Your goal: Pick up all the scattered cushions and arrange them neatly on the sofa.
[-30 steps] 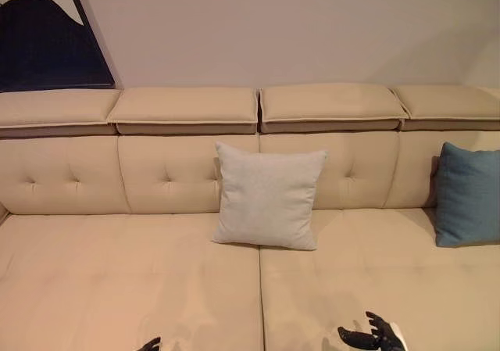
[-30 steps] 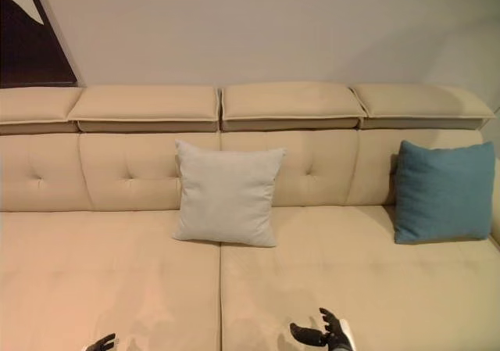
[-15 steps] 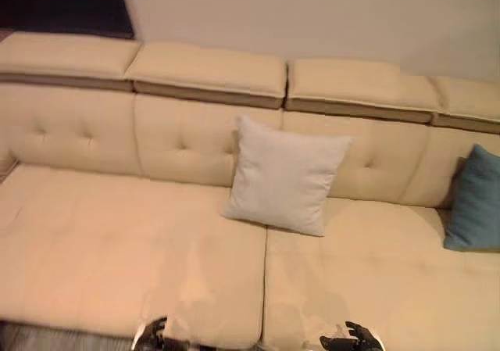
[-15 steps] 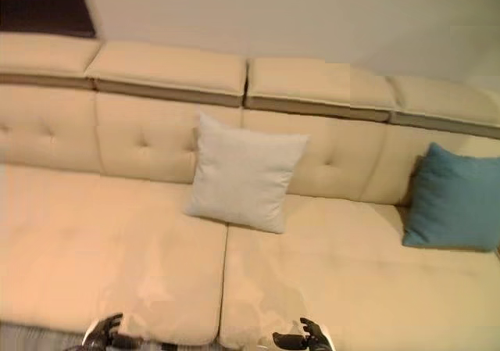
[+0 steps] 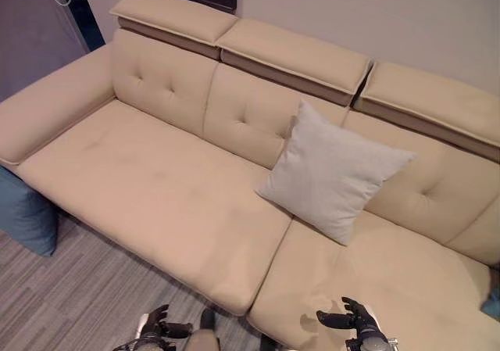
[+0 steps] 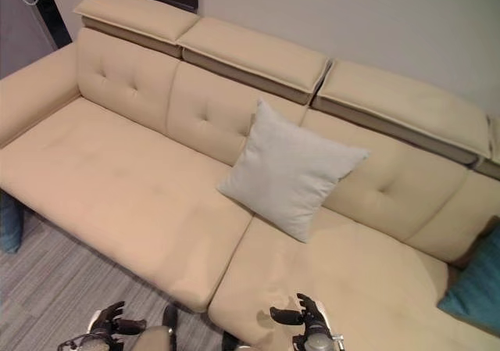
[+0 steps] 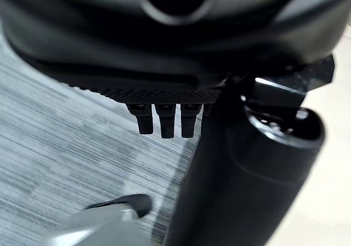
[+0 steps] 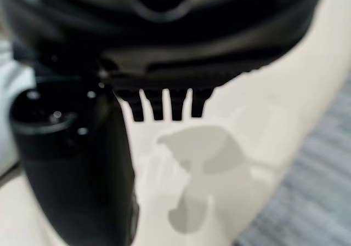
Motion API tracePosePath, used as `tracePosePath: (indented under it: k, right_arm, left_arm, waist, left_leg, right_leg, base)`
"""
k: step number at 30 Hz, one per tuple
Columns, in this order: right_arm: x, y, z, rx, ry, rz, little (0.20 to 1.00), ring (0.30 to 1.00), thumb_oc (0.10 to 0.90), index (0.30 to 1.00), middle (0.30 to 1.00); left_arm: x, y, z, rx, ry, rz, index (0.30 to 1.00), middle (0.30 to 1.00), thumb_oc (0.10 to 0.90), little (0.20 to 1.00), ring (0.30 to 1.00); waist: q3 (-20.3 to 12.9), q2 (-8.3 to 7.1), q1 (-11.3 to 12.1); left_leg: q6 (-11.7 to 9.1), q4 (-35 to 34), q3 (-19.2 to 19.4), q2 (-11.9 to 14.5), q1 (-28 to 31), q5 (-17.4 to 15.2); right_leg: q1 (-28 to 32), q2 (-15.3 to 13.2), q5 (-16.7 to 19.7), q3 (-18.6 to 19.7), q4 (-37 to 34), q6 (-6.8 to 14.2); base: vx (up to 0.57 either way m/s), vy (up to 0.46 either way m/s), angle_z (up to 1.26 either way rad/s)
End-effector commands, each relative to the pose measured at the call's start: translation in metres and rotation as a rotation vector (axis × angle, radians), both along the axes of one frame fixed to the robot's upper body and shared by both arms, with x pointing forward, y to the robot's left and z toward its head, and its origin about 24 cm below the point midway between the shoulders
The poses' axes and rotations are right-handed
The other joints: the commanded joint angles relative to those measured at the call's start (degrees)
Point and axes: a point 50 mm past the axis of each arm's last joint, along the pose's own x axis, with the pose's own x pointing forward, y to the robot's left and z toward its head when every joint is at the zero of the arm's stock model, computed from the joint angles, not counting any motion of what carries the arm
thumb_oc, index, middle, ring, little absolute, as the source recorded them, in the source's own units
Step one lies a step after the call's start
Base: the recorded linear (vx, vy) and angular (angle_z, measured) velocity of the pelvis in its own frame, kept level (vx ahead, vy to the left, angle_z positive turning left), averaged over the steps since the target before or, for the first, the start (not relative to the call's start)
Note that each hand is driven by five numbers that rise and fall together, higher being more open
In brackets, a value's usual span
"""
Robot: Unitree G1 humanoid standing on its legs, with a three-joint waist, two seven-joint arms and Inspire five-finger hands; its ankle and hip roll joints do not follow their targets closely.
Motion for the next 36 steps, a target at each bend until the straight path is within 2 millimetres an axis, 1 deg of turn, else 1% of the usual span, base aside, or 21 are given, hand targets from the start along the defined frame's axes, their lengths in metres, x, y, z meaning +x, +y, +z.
tracePosePath:
  k: [1,3,6,7,8,10,12,14,16,17,19,21,22,25,28,31,32,33,34,35,36]
  right_arm:
    - [0.0,-0.009,0.003,-0.018,-0.019,-0.056,0.9,0.9,0.8,0.9,0.9]
    - [0.0,-0.005,0.001,-0.01,-0.011,-0.051,0.9,0.9,0.8,0.9,0.9]
    - [0.009,0.001,0.002,-0.005,-0.025,-0.036,0.9,0.9,0.8,0.9,0.9]
    - [0.011,0.003,0.002,-0.009,-0.024,-0.015,0.9,0.9,0.8,0.9,0.9]
    - [0.019,0.008,0.003,-0.01,-0.032,0.026,0.9,0.9,0.8,0.9,0.9]
    - [0.024,0.011,0.005,-0.007,-0.044,0.04,0.9,0.9,0.8,0.9,0.9]
    - [0.031,0.016,0.007,0.003,-0.067,0.052,0.9,0.9,0.8,0.9,0.9]
    - [0.033,0.017,0.008,0.011,-0.081,0.052,0.9,0.9,0.8,0.9,0.9]
    - [0.033,0.016,0.008,0.004,-0.08,0.058,0.9,0.9,0.8,0.9,0.9]
    - [0.033,0.015,0.008,-0.004,-0.078,0.065,0.9,0.9,0.8,0.9,0.9]
    - [0.033,0.015,0.008,-0.011,-0.067,0.086,0.9,0.9,0.8,0.9,0.9]
    - [0.031,0.015,0.007,-0.014,-0.054,0.095,0.9,0.9,0.8,0.9,0.9]
    - [0.03,0.014,0.006,-0.021,-0.045,0.104,0.9,0.9,0.8,0.9,0.9]
    - [0.03,0.009,0.007,-0.042,-0.037,0.11,0.9,0.9,0.8,0.9,0.9]
    - [0.026,0.001,0.007,-0.058,-0.023,0.091,0.9,0.9,0.8,0.9,0.9]
    - [0.01,-0.005,0.003,-0.065,0.018,0.055,0.9,0.9,0.8,0.9,0.9]
    - [0.005,-0.006,0.002,-0.064,0.024,0.036,0.9,0.9,0.8,0.9,0.9]
    - [0.005,-0.006,0.002,-0.064,0.024,0.037,0.9,0.9,0.8,0.9,0.9]
    - [0.002,-0.007,0.002,-0.063,0.028,0.025,0.9,0.9,0.8,0.9,0.9]
    - [0.001,-0.008,0.002,-0.063,0.03,0.02,0.9,0.9,0.8,0.9,0.9]
    - [0.0,-0.008,0.001,-0.062,0.035,0.013,0.9,0.9,0.8,0.9,0.9]
  left_arm:
    - [0.0,-0.01,-0.001,0.004,-0.009,-0.066,0.9,0.9,0.8,0.9,0.9]
    - [-0.002,-0.012,-0.002,-0.011,-0.005,-0.056,0.9,0.9,0.8,0.9,0.9]
    - [-0.006,-0.008,-0.003,-0.01,0.006,-0.021,0.9,0.9,0.8,0.9,0.9]
    - [-0.01,-0.006,-0.004,-0.006,0.019,-0.021,0.9,0.9,0.8,0.9,0.9]
    - [-0.016,0.001,-0.004,0.011,0.043,-0.008,0.9,0.9,0.8,0.9,0.9]
    - [-0.018,0.005,-0.004,0.024,0.054,-0.002,0.9,0.9,0.8,0.9,0.9]
    - [-0.019,0.011,-0.003,0.042,0.053,0.016,0.9,0.9,0.8,0.9,0.9]
    - [-0.018,0.012,-0.002,0.047,0.042,0.022,0.9,0.9,0.8,0.9,0.9]
    - [-0.014,0.011,-0.001,0.04,0.024,0.025,0.9,0.9,0.8,0.9,0.9]
    - [-0.011,0.01,0.0,0.031,0.012,0.028,0.9,0.9,0.8,0.9,0.9]
    - [-0.008,0.009,0.001,0.023,-0.002,0.034,0.9,0.9,0.8,0.9,0.9]
    - [-0.002,0.007,0.002,0.01,-0.024,0.032,0.9,0.9,0.8,0.9,0.9]
    - [0.001,0.006,0.003,0.004,-0.033,0.023,0.9,0.9,0.8,0.9,0.9]
    - [0.003,0.003,0.003,0.001,-0.028,-0.006,0.9,0.9,0.8,0.9,0.9]
    - [-0.004,0.002,0.0,-0.003,-0.001,-0.005,0.9,0.9,0.8,0.9,0.9]
    - [-0.019,0.009,-0.003,0.021,0.05,0.013,0.9,0.9,0.8,0.9,0.9]
    - [-0.021,0.012,-0.003,0.034,0.057,0.013,0.9,0.9,0.8,0.9,0.9]
    - [-0.021,0.012,-0.003,0.034,0.058,0.013,0.9,0.9,0.8,0.9,0.9]
    - [-0.02,0.012,-0.003,0.037,0.054,0.017,0.9,0.9,0.8,0.9,0.9]
    - [-0.02,0.011,-0.003,0.035,0.055,0.014,0.9,0.9,0.8,0.9,0.9]
    - [-0.021,0.011,-0.003,0.033,0.056,0.018,0.9,0.9,0.8,0.9,0.9]
  waist:
    - [-2.8,1.3,-0.5]
    - [-3.2,1.65,-0.4]
    - [-3.3,1.17,0.2]
    - [-3.2,1.18,0.6]
    - [-2.6,1.27,1.4]
    - [-2.3,1.41,1.7]
    - [-1.9,1.82,1.5]
    - [-1.9,2.06,0.7]
    - [-2.0,1.99,0.5]
    - [-2.1,1.77,0.7]
    - [-2.3,1.41,1.2]
    - [-2.6,1.13,1.7]
    - [-2.5,0.7,2.1]
    - [-1.7,0.38,2.5]
    - [-0.7,0.53,2.4]
    - [-0.4,1.37,1.5]
    - [-0.7,1.71,1.0]
    - [-0.7,1.73,1.0]
    - [-0.7,1.84,0.8]
    - [-1.2,1.93,0.5]
    - [-1.4,1.97,0.3]
  left_leg:
    - [1.9,-7.1,2.2,-0.9,4.8,-3.0]
    - [1.9,-10.7,2.5,-1.8,6.5,-3.1]
    - [2.5,-12.3,0.7,-3.4,6.5,-3.0]
    - [2.9,-12.7,0.3,-3.8,6.7,-3.1]
    - [3.6,-13.6,-0.1,-4.3,7.3,-3.1]
    - [3.9,-13.9,-0.8,-4.4,7.5,-2.9]
    - [4.3,-15.1,-2.9,-4.8,7.9,-2.4]
    - [4.4,-16.5,-5.3,-5.6,8.9,-1.9]
    - [4.3,-16.9,-7.5,-6.5,8.6,-1.0]
    - [4.0,-17.1,-8.9,-6.9,8.5,-0.7]
    - [3.6,-18.0,-10.3,-7.3,8.6,-0.2]
    - [3.0,-18.5,-11.9,-7.2,7.9,0.8]
    - [2.4,-18.6,-13.2,-7.5,7.3,1.3]
    - [1.2,-17.0,-14.4,-7.9,4.5,2.3]
    - [1.2,-14.7,-9.8,-7.0,1.6,2.6]
    - [2.0,-13.0,0.0,-4.2,0.7,2.7]
    - [2.1,-13.2,4.3,-2.9,0.9,2.7]
    - [2.1,-13.1,4.2,-2.9,0.8,2.6]
    - [2.2,-12.9,6.4,-2.5,1.2,2.4]
    - [1.9,-13.4,7.2,-2.4,1.9,1.3]
    - [2.3,-13.6,9.2,-2.2,2.0,2.2]
  right_leg:
    - [0.6,-0.8,-5.8,1.9,3.7,8.2]
    - [0.9,-0.9,-5.4,1.0,4.2,8.7]
    - [0.2,-1.8,-5.4,1.0,6.7,9.3]
    - [-0.3,-2.1,-5.5,1.0,8.0,9.4]
    - [-2.1,-3.2,-5.6,1.3,12.4,10.0]
    - [-3.4,-3.6,-5.6,1.8,14.9,10.5]
    - [-5.5,-2.8,-5.1,5.5,18.0,11.1]
    - [-6.0,0.4,-6.2,11.9,17.3,10.8]
    - [-6.2,2.5,-6.5,15.8,15.5,10.2]
    - [-5.4,2.7,-6.5,15.8,14.3,10.1]
    - [-3.8,2.4,-7.0,14.0,12.1,9.6]
    - [-3.1,3.3,-7.2,13.9,10.5,9.1]
    - [-2.0,2.9,-6.9,12.7,8.4,8.9]
    - [-1.0,2.8,-6.5,10.5,5.6,8.8]
    - [-0.3,1.9,-5.9,6.8,3.9,9.0]
    - [-0.1,1.1,-5.9,3.0,3.8,8.9]
    - [0.3,0.7,-5.9,0.6,3.4,8.8]
    - [0.3,0.7,-5.9,0.6,3.4,8.8]
    - [0.8,0.4,-6.0,-0.9,3.1,8.9]
    - [1.4,0.3,-6.4,-1.2,2.7,9.3]
    - [1.3,0.0,-5.7,-2.1,2.7,9.2]
  base:
    - [0.08,0.126,0.68]
    - [0.09,0.128,0.55]
    - [0.04,0.152,0.45]
    - [-0.01,0.177,0.2]
    - [-0.01,0.129,0.06]
    - [-0.01,0.091,-0.04]
    - [-0.01,0.05,0.15]
    - [0.05,0.021,0.51]
    - [0.04,-0.013,1.01]
    - [0.01,-0.055,1.29]
    - [0.0,-0.109,1.08]
    - [-0.01,-0.172,0.93]
    - [-0.06,-0.194,1.02]
    - [-0.1,-0.121,0.87]
    - [-0.11,-0.045,0.86]
    - [-0.04,0.007,1.04]
    - [-0.01,0.008,0.89]
    - [0.02,0.007,0.88]
    - [0.1,0.013,0.9]
    - [0.09,0.042,0.72]
    - [0.11,0.054,0.47]
